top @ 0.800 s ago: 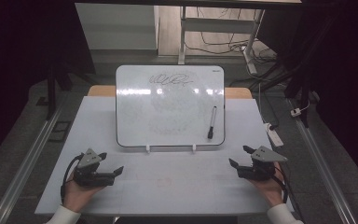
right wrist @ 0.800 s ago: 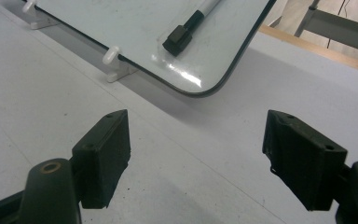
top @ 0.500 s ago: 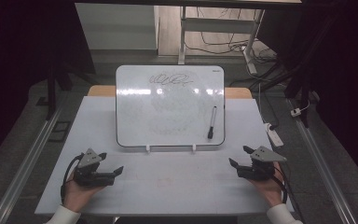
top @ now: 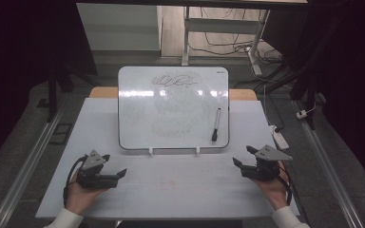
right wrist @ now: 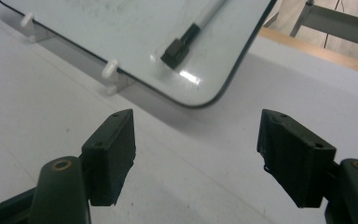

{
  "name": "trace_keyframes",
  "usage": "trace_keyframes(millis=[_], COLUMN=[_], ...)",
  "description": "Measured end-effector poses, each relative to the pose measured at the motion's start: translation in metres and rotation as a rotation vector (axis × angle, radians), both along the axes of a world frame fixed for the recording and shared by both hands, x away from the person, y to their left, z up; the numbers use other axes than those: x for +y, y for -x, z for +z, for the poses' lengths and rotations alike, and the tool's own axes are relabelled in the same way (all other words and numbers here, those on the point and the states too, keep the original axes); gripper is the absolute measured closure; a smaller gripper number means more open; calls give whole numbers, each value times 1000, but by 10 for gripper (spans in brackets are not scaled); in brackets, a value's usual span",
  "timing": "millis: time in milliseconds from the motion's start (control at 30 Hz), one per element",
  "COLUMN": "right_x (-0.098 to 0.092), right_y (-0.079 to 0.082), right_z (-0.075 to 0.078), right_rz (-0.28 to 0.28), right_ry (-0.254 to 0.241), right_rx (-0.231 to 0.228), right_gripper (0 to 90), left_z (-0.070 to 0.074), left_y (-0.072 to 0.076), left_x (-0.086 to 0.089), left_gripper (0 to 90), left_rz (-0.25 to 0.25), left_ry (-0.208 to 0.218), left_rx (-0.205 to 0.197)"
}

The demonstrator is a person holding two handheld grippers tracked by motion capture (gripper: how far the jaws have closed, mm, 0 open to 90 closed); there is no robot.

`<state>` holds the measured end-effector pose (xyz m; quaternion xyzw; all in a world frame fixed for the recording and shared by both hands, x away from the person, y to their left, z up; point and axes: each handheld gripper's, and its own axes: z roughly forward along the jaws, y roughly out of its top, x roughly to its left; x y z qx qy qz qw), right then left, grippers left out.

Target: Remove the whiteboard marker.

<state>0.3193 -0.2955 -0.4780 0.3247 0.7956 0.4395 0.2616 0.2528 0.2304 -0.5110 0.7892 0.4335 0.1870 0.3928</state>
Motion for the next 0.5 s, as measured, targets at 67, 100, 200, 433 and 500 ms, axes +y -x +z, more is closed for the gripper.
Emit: trace_keyframes(millis=[67,100,200,433,500], right_x=[3,3,15,34,42], right_y=[-2,-2,-10,-24,-30], right_z=[6,6,19,29,33], right_rz=[0,0,-3,-37,-51], right_ry=[-4,-4,-21,-14,-8], right_rx=[-10,-10,-32,-27,-16], right_gripper=[281,281,287,292,298], left_z=[0,0,-1,0,0], left_y=[-1,-1,0,0,0], left_x=[0,0,-1,-1,-1], left_gripper=[152,152,153,155,156], left_rz=[-1,-1,-8,-8,-10], left_ry=[-4,-4,-12,-9,-11], left_rx=[0,0,1,-2,-2])
